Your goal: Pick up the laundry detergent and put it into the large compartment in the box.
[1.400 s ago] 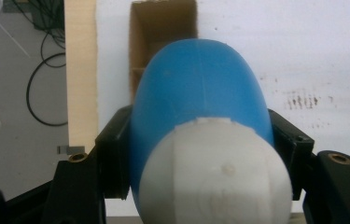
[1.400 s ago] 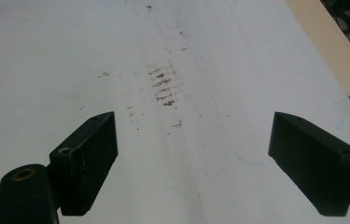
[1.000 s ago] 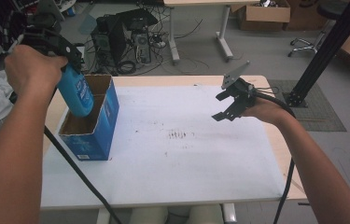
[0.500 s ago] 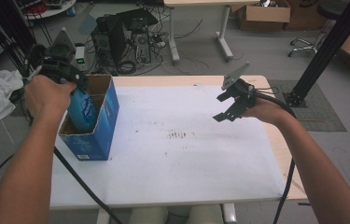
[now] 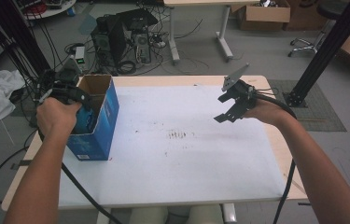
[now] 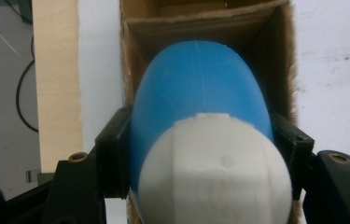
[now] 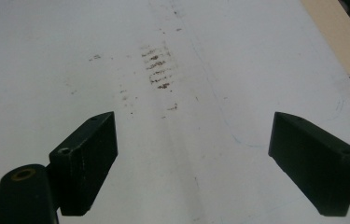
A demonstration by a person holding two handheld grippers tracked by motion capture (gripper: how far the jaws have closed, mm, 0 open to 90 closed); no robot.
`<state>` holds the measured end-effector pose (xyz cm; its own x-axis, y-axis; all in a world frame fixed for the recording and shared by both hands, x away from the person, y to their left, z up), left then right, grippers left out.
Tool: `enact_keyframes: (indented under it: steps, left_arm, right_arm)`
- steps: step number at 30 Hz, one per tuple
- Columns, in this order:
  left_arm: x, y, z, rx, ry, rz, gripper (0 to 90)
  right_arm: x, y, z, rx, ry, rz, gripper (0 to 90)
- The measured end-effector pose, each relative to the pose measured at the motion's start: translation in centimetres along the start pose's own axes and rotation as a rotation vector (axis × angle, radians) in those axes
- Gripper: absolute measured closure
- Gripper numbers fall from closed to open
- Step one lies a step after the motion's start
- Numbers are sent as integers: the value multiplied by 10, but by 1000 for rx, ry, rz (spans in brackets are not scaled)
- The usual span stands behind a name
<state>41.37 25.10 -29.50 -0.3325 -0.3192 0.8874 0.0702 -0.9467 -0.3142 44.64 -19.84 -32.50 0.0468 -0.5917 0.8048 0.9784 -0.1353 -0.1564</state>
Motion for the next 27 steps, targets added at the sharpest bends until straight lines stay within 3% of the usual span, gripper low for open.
enact_keyframes:
  steps: [8, 21, 27]
  left_arm:
    - [-14, 6, -6, -35, -2, 4, 381]
    - [-31, 15, -12, -52, -31, -6, 380]
    - [-31, 13, -13, -44, -30, -12, 380]
  right_arm:
    - [-5, 0, 3, 4, -10, 6, 155]
    - [-3, 1, 0, -3, -15, 2, 155]
    - [-2, 1, -1, -6, -14, 0, 155]
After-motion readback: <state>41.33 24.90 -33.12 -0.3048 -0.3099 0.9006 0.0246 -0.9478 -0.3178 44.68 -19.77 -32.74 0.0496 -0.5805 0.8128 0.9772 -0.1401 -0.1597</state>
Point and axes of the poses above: each handheld gripper's, and its own axes: x roughly backward along the jaws, z roughly out of its top, y roughly to its right, the point moved 5 cm from there along -x, roughly forward along the jaws, and after that the axes turned 15 degrees about z, right-handed, at the moved point
